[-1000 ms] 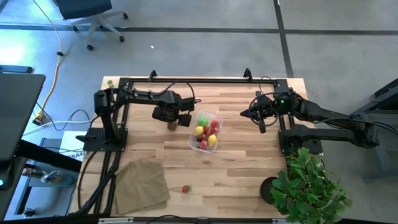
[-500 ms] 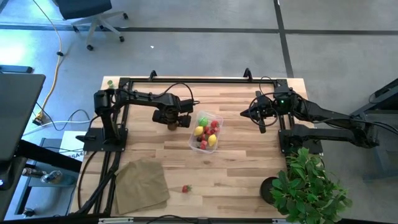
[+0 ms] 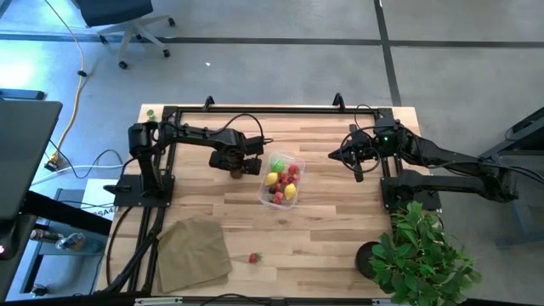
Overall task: Pick and placing Produce into tupperware
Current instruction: Put the kiwi into the transparent bin
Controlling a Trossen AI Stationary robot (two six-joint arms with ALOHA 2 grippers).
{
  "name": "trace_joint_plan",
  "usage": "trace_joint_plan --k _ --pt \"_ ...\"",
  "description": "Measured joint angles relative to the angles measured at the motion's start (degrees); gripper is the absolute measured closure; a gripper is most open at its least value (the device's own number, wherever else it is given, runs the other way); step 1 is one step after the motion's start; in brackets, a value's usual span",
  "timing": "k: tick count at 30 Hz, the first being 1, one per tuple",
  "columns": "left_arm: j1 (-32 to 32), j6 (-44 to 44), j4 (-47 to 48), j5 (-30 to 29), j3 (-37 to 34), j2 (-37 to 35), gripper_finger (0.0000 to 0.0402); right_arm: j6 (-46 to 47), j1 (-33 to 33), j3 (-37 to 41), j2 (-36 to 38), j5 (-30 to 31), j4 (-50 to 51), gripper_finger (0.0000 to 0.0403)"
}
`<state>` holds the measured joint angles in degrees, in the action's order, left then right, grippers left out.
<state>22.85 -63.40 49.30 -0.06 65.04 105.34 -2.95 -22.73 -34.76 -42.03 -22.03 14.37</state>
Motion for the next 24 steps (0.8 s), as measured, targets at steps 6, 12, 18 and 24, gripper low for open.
trace_joint_plan --k 6,12,18,24 --pt "0.00 -0.02 0.17 0.15 0.03 0.00 0.0176 -0.01 0.01 0.00 0.01 0.00 0.00 0.0398" --pt "0.00 0.22 0.17 0.29 0.02 0.00 0.0148 0.00 0.00 0.00 0.01 -0.01 0.00 0.0398" --pt "0.00 0.18 0.36 -0.38 0.02 0.00 0.0132 -0.01 -0.01 0.00 0.01 0.00 0.00 0.0398" --pt "0.00 -0.14 0.63 -0.11 0.04 0.00 0.0177 0.01 0.00 0.00 0.01 -0.01 0.00 0.0398"
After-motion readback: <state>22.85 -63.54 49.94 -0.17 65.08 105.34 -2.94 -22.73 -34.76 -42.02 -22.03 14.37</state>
